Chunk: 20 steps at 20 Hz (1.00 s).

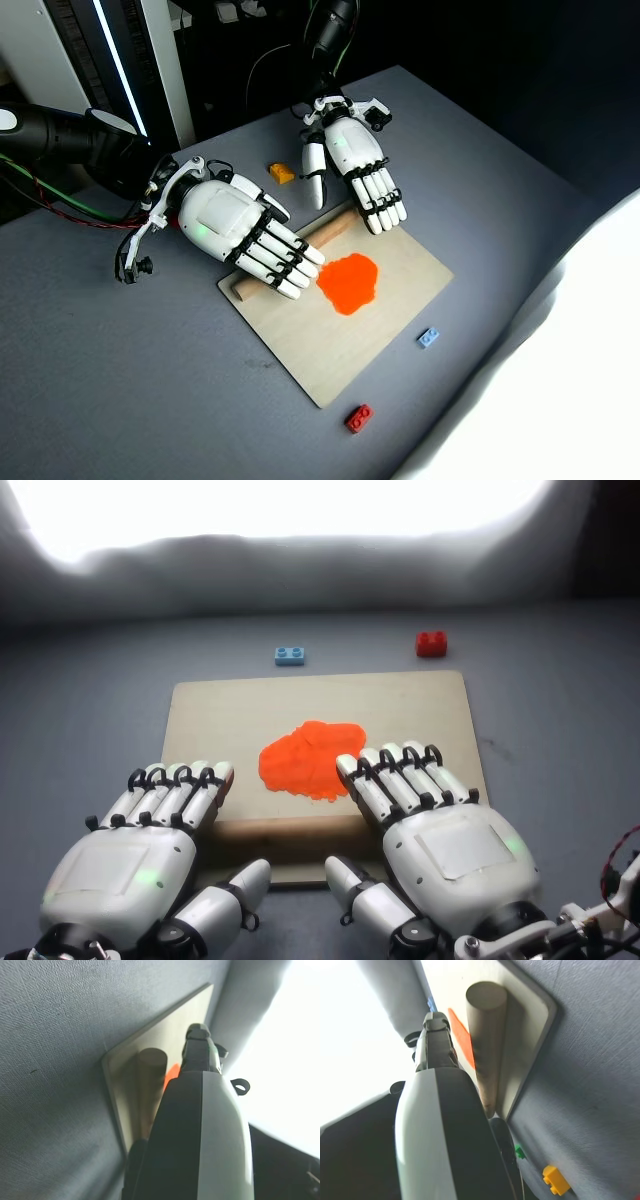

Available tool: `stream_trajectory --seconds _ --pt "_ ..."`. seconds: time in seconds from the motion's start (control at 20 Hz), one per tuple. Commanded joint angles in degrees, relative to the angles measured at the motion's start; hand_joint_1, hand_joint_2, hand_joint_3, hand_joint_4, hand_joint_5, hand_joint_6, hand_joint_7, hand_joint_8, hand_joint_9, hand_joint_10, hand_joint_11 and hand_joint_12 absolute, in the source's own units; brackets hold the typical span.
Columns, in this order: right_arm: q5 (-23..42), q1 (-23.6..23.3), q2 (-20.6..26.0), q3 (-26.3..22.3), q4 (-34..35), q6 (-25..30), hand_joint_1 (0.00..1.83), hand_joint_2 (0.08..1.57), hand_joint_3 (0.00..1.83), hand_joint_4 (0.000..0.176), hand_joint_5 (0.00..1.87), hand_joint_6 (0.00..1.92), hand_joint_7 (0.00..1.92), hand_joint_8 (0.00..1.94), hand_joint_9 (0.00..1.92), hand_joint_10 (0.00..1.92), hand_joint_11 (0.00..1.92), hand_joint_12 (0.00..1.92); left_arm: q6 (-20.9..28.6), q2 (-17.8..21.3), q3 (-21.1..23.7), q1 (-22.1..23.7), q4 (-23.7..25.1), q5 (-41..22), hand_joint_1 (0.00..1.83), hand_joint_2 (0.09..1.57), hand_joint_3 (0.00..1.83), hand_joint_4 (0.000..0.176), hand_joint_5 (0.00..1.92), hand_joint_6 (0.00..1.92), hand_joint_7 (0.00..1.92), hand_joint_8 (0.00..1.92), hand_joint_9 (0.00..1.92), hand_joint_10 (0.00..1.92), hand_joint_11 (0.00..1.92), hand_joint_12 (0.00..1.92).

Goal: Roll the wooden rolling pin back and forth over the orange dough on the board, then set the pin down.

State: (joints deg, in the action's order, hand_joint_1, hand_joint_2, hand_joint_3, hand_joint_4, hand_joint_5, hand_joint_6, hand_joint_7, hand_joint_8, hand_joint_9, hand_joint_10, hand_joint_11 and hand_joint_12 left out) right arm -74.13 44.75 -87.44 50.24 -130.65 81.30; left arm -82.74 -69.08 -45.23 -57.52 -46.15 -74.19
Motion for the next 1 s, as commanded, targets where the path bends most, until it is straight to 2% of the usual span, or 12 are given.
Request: stream_trajectory --seconds 0.0,0.95 --pt "-3.33 -0.4 -0.18 0.48 -4.07 0.61 0.0 1.5 0.04 0.0 0.09 0.02 0.05 0.02 0.01 0.01 0.0 0.0 0.18 -0.18 -0.46 -0.24 3.12 -5.52 0.0 1.41 0.01 0.0 0.0 0.0 0.0 0.0 0.0 0.0 0.0 0.0" --pt "-1.43 -0.48 -1.27 4.41 -4.01 2.41 0.0 1.51 0.02 0.0 0.07 0.0 0.03 0.0 0.0 0.0 0.0 0.0 0.64 -2.2 -2.14 -0.3 3.27 -5.53 0.0 1.41 0.01 0.0 0.0 0.0 0.0 0.0 0.0 0.0 0.0 0.0"
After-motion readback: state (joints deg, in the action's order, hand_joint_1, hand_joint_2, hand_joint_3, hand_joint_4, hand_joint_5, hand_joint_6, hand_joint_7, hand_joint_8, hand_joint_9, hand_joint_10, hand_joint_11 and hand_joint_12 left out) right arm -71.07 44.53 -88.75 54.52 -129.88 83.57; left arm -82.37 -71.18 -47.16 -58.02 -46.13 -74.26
